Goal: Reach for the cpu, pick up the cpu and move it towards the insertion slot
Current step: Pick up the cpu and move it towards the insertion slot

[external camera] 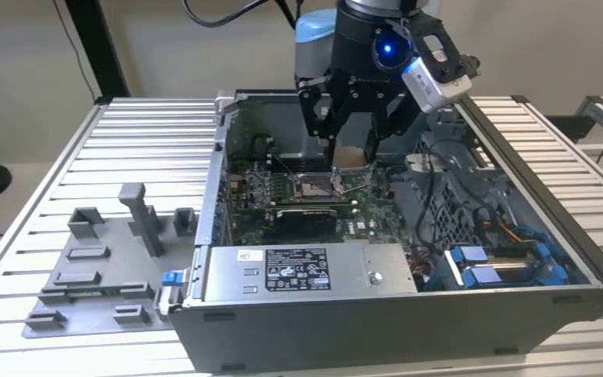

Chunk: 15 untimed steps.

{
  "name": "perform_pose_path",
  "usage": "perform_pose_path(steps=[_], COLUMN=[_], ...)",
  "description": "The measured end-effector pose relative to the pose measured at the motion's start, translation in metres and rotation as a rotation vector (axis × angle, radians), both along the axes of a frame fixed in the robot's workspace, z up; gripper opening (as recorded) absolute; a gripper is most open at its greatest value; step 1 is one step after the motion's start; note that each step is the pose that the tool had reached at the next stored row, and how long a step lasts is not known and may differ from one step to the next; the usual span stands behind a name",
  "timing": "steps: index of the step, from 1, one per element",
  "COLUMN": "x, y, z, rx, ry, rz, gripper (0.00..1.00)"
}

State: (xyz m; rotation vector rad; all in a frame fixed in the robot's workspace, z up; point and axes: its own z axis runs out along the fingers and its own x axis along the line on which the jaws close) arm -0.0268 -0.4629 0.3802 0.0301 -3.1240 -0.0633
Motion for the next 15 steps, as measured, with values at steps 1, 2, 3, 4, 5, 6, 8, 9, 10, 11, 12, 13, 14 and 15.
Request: perform_pose_path(steps=[1,2,3,4,5,6,8,9,10,11,12,13,14,15], x=[0.0,0.0,0.0001,0.0001,0.0002,0.0002,0.0001,0.0002,0.0002,0.0002,0.0001,0.0001,0.0001,0.0001], y=[0.0,0.0,0.0,0.0,0.0003,0.0006,0.0022,0.003,0.0036,0.0041,0.0048,0.0054,0.0061,0.0068], z=[0.0,0.0,0.0,0.0,0.0,0.0,-0.0001,-0.0001,-0.0002,-0.0002,-0.0002,-0.0003,-0.0003,-0.0004], rx=[0.0,0.0,0.0,0.0,0.0,0.0,0.0,-0.0001,0.0,-0.0001,0.0,0.0,0.0,0.0001], ry=[0.0,0.0,0.0,0.0,0.0,0.0,0.0,0.0001,0.0,0.0001,0.0,0.0,0.0001,0.0], rz=[0.0,0.0,0.0,0.0,0.0,-0.001,-0.005,-0.008,-0.012,-0.017,-0.021,-0.026,-0.03,-0.034], gripper=[0.0,0.0,0.0,0.0,0.0,0.0,0.0,0.0,0.0,0.0,0.0,0.0,0.0,0.0])
